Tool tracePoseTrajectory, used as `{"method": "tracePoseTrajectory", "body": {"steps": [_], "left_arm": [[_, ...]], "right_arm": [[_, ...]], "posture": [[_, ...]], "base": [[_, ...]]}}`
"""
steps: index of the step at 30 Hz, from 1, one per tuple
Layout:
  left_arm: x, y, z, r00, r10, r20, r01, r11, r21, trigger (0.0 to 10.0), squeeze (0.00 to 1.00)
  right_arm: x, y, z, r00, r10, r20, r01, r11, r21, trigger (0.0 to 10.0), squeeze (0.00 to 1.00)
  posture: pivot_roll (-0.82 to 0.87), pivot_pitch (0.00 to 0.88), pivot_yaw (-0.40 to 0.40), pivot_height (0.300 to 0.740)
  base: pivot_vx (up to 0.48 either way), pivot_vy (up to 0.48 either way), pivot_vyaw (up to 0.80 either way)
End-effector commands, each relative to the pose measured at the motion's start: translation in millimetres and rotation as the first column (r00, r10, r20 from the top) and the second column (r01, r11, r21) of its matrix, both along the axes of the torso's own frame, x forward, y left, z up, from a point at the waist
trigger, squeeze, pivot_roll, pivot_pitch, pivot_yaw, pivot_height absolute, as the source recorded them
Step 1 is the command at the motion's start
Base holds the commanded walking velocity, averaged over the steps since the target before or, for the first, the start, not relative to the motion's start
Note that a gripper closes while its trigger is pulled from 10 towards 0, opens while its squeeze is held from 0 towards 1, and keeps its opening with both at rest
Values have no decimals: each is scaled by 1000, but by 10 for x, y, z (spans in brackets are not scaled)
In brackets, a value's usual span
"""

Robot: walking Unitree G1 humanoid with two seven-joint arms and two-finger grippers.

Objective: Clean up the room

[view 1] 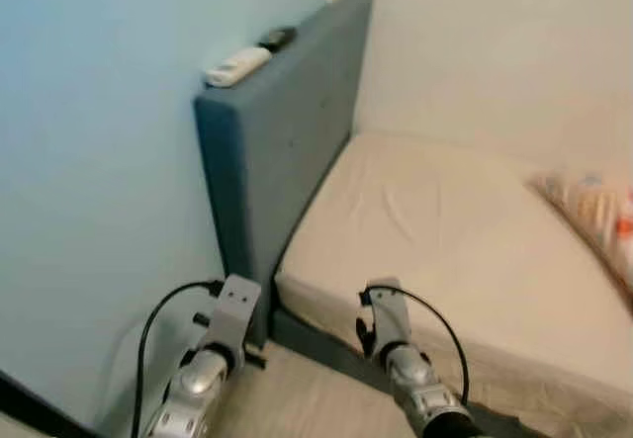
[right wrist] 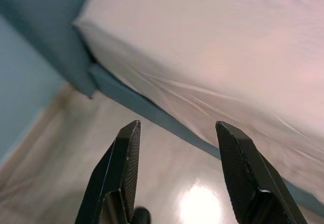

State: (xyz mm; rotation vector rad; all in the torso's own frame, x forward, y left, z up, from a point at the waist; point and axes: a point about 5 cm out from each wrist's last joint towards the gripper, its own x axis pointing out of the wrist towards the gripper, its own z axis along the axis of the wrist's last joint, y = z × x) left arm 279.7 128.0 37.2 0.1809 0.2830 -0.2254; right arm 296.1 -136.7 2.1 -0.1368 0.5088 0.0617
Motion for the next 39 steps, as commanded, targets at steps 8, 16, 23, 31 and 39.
{"method": "tracePoseTrajectory", "body": {"steps": [8,16,23,31,39], "left_arm": [[-12,-46,-17,1000,-5,-6,5,1000,-12,10000,0],[-2,-64,2,1000,-2,7,2,1000,-22,10000,0],[12,-51,21,1000,23,18,-22,999,-35,10000,0],[38,-29,40,999,44,20,-43,998,-53,10000,0],[41,-29,40,998,61,17,-60,997,-38,10000,0]], "right_arm": [[0,-12,17,1000,-10,8,10,1000,5,10000,0],[-25,-31,6,1000,-14,4,14,1000,2,10000,0],[-16,-42,14,1000,-18,5,18,1000,0,10000,0],[-1,-62,41,1000,-1,23,2,1000,-14,10000,0],[-1,-79,47,1000,-4,24,4,1000,-12,10000,0]], "posture": [[36,101,-16,740],[35,103,-14,740],[35,100,-10,740],[34,99,-7,740],[35,99,-8,740]], "base": [[0,0,-800],[0,0,-800],[0,0,-800],[0,0,-475],[0,-180,0]]}}
